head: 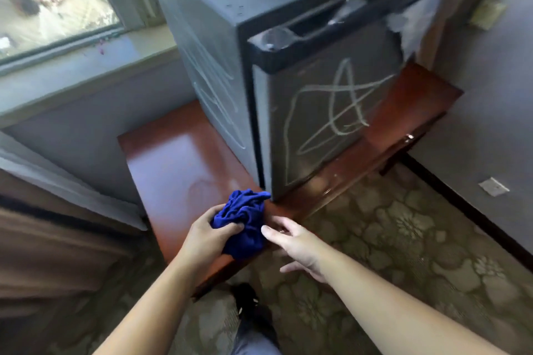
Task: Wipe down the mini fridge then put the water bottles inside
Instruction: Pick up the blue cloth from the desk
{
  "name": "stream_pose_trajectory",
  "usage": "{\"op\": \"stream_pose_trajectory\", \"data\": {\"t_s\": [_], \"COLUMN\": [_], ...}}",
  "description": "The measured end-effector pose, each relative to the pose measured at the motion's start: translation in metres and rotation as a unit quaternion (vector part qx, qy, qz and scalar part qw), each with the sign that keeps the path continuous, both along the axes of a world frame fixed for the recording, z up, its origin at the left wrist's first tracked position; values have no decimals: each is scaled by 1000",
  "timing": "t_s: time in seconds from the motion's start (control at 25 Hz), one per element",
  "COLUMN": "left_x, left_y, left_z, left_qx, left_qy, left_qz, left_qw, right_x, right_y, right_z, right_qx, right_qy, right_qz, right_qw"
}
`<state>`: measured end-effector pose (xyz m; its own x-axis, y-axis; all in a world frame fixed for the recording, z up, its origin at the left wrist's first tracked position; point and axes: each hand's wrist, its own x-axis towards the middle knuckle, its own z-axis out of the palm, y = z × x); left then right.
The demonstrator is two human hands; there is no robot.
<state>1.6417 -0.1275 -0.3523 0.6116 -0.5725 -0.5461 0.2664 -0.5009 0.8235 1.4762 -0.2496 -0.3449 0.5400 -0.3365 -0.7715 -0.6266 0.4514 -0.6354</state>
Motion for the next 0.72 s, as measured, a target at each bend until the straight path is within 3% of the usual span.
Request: {"op": "stream_pose_trajectory", "data": {"t_s": [0.16,0.36,0.6,0.72], "left_x": [-106,-217,-255,-241], "left_y": [-33,-52,-89,-100], "left_z": [26,59,129,135], "left_qx": [-84,-95,-201,-247], "left_qy": [54,-16,31,62], "left_qz": [-26,-102,-133,-139], "left_qw": [995,990,970,957], "right_x": [-113,-226,-259,-237], "right_y": [-11,-9,-32,-48], "right_z": [17,30,52,59], "right_qx": [-49,-24,-66,-103], "right_qy": [-38,-37,-116,-164], "right_qz": [-64,-131,-109,-236], "right_qw": [996,990,985,952]}}
